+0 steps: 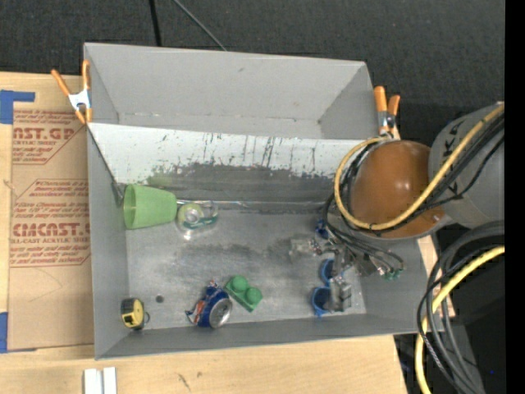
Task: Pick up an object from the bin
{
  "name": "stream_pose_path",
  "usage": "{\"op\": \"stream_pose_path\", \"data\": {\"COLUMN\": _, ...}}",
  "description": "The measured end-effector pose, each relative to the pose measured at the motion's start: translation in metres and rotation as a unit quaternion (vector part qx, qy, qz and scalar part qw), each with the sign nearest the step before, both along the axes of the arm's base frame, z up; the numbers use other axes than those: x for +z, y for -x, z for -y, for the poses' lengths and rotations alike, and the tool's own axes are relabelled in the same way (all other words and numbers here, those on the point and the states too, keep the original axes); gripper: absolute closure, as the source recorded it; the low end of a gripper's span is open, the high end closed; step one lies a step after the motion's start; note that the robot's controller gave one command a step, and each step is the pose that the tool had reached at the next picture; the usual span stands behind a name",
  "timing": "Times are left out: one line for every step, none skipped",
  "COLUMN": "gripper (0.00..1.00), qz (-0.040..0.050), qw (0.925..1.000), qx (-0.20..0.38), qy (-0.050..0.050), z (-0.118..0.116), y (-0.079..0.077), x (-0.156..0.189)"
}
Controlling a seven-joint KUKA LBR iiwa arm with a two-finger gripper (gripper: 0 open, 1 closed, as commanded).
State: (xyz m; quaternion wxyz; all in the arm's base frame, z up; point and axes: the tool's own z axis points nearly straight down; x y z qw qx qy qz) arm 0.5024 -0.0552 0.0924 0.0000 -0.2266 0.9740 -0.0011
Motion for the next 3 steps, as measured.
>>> {"op": "stream_pose_path", "data": {"gripper": 0.00, "qz": 0.0000, "qw": 0.9975, "qx": 0.071, "qy": -0.001, "z": 0.052, "y": -0.006, "x": -0.024}}
{"op": "stream_pose_path", "data": {"gripper": 1.00, "qz": 0.0000, "qw": 0.9974, "qx": 0.071, "qy": -0.002, "z": 0.049, "y": -0.006, "x": -0.023}}
{"op": "stream_pose_path", "data": {"gripper": 1.00, "qz": 0.0045, "qw": 0.9925, "qx": 0.122, "qy": 0.000, "z": 0.038, "y": -0.009, "x": 0.118}}
